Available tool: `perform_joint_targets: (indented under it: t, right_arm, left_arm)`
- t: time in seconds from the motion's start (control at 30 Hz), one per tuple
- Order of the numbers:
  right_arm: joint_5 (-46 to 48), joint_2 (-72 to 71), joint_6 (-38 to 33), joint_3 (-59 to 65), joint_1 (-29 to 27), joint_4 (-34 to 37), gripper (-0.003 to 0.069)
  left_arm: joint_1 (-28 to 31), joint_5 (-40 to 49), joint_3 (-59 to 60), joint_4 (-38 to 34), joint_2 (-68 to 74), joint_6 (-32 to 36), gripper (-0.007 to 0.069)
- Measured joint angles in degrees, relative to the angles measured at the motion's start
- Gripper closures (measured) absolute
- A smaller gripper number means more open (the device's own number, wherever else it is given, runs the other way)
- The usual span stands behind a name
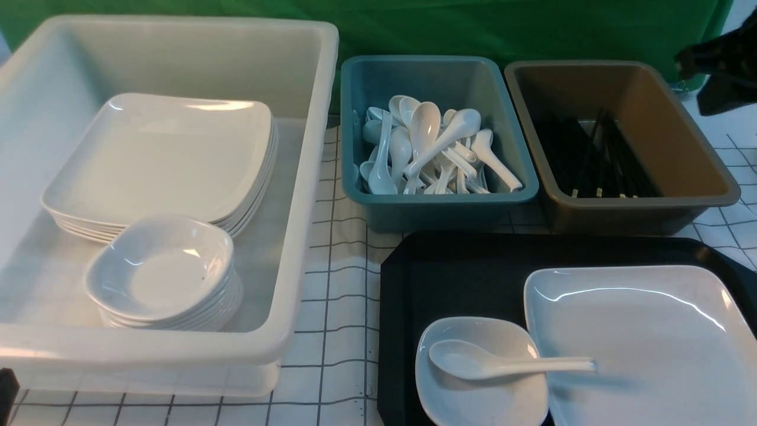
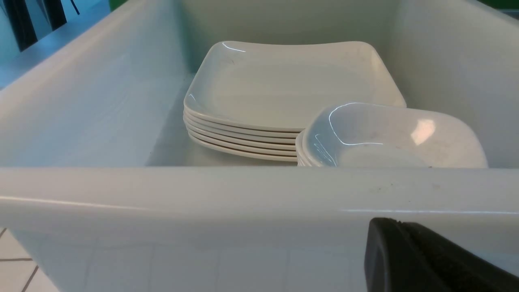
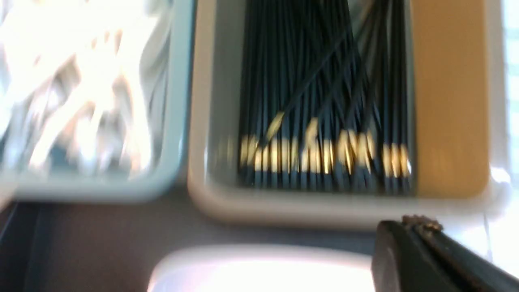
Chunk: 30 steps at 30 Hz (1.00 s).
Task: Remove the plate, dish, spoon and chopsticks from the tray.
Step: Use the left arm to grab a soup spoon from the plate
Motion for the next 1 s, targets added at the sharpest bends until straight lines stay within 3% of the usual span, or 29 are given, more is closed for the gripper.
perform_joint_targets:
  t: [0.13, 0.6, 0.73, 0.77, 0.83, 0.87, 0.93, 1.0]
  right_arm:
    - [9.75, -9.67, -2.75, 4.65, 0.0, -0.05, 0.0629]
    - [8.86, -51.91, -1.29, 37.54, 0.0, -0.05, 0.0627]
    - [8.43, -63.65, 4.24, 46.03, 0.0, 0.0, 0.0627]
    - [8.15, -66.14, 5.7, 47.78, 0.0, 0.0, 0.0627]
    - [6.66, -72.43, 8.11, 52.77, 0.0, 0.0, 0.0627]
    - [6.48, -72.95, 8.24, 52.77, 0.0, 0.0, 0.0627]
    - [2.75, -79.13, 9.25, 57.52, 0.0, 0.0, 0.0625]
    - [0.2, -81.8, 9.34, 59.67, 0.0, 0.0, 0.0625]
  left_arm:
    - [0.0, 0.0, 0.0, 0.0, 0.0, 0.0, 0.0603]
    - [0.0, -0.16, 0.0, 1.06, 0.0, 0.0, 0.0603]
    - [0.0, -5.08, 0.0, 3.01, 0.0, -2.33, 0.0603]
    - [0.0, -7.37, 0.0, 0.92, 0.0, -5.03, 0.0603]
    - [0.0, -13.78, 0.0, -10.59, 0.0, -15.35, 0.0603]
    - [0.0, -14.36, 0.0, -11.92, 0.0, -16.52, 0.0603]
    - [0.0, -17.51, 0.0, -27.43, 0.0, -31.03, 0.0603]
    - [0.0, -18.18, 0.0, -32.63, 0.0, -37.36, 0.0603]
